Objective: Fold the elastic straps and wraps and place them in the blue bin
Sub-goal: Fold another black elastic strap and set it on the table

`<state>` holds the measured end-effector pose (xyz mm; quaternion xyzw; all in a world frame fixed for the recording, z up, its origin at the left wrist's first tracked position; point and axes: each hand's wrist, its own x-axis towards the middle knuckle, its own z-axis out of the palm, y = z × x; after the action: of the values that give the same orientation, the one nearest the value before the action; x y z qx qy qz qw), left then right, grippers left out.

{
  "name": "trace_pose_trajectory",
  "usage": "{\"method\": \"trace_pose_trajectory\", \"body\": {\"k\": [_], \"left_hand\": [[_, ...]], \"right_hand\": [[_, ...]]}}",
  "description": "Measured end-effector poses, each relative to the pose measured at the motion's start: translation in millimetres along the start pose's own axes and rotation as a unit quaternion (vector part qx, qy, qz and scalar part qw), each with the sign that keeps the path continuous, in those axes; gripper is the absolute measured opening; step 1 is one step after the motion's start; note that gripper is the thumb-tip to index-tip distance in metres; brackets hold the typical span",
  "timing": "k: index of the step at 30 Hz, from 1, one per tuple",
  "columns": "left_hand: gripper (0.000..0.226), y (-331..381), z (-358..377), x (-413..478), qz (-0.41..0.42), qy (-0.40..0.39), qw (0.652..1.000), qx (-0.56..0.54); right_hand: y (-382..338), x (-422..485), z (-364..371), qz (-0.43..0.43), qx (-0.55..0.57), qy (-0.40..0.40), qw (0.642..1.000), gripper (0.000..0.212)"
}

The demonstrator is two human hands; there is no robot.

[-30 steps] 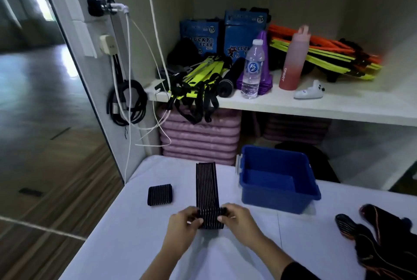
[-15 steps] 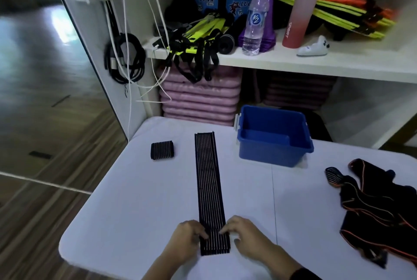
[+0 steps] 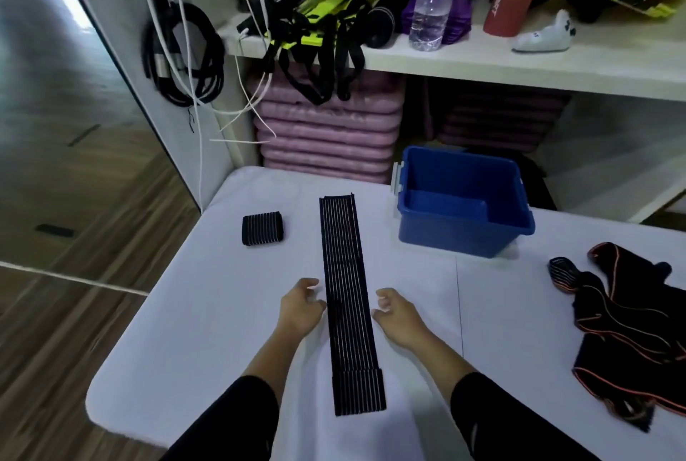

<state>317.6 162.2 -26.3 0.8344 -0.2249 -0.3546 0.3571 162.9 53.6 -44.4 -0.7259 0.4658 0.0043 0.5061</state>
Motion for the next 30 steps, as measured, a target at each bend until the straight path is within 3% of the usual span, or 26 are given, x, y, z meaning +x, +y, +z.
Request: {"method": "trace_pose_trajectory", "body": {"k": [7,13,30], "left_hand": [[0.045,37,-5,91,0.0,0.003,0.999,-0.045],[0.043,56,-2,148,0.037,0.024,0.999,-0.001],[0.046,72,10,183,0.061,0.051,0.994,-0.08]], "right_hand": [[-48,84,-8,-0.001,0.028,0.035,0.999,0.055],[-75,139,-14,-0.044,0.037,0.059,0.997,0.053],[-80,177,-18,-0.06,0.114,0.059,0.99,0.053]]}}
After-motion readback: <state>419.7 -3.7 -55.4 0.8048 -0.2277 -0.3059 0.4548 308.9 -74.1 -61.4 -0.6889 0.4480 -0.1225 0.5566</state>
